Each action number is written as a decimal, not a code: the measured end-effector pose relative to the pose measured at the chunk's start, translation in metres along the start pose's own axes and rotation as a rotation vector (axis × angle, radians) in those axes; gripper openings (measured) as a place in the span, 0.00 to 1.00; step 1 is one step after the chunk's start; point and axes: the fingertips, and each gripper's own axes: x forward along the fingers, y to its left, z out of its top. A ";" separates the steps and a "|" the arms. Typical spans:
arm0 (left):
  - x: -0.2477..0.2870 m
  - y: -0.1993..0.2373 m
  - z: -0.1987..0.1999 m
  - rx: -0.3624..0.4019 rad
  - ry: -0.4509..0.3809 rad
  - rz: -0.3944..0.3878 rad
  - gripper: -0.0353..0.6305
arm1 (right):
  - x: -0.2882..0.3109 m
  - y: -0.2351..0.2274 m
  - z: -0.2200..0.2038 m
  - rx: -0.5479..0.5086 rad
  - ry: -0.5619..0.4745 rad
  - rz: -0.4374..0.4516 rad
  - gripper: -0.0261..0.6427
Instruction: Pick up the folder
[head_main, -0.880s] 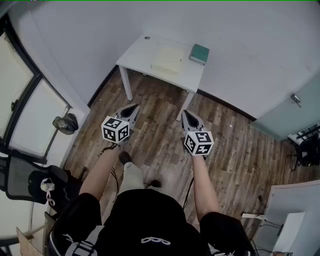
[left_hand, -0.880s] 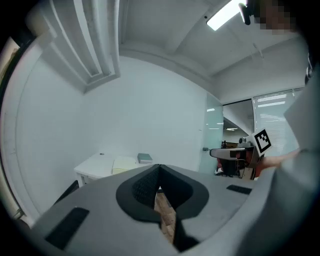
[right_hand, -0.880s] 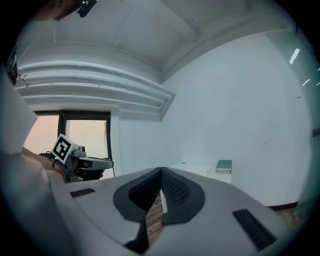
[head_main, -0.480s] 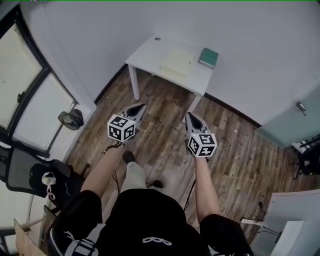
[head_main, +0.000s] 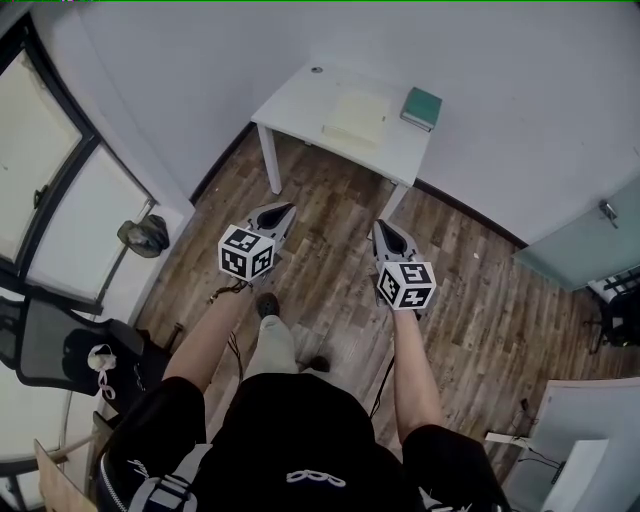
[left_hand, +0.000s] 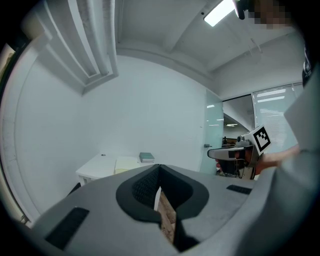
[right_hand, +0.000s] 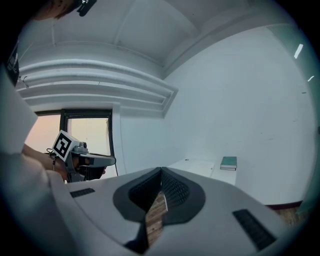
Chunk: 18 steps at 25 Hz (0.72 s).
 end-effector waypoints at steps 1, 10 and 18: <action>0.003 0.004 0.000 0.001 0.000 -0.003 0.09 | 0.005 -0.001 0.001 0.001 0.002 -0.001 0.07; 0.040 0.062 0.011 0.003 -0.006 -0.032 0.09 | 0.071 -0.015 0.009 0.008 0.016 -0.028 0.07; 0.068 0.141 0.039 0.012 -0.018 -0.076 0.09 | 0.150 -0.009 0.035 0.004 0.017 -0.062 0.07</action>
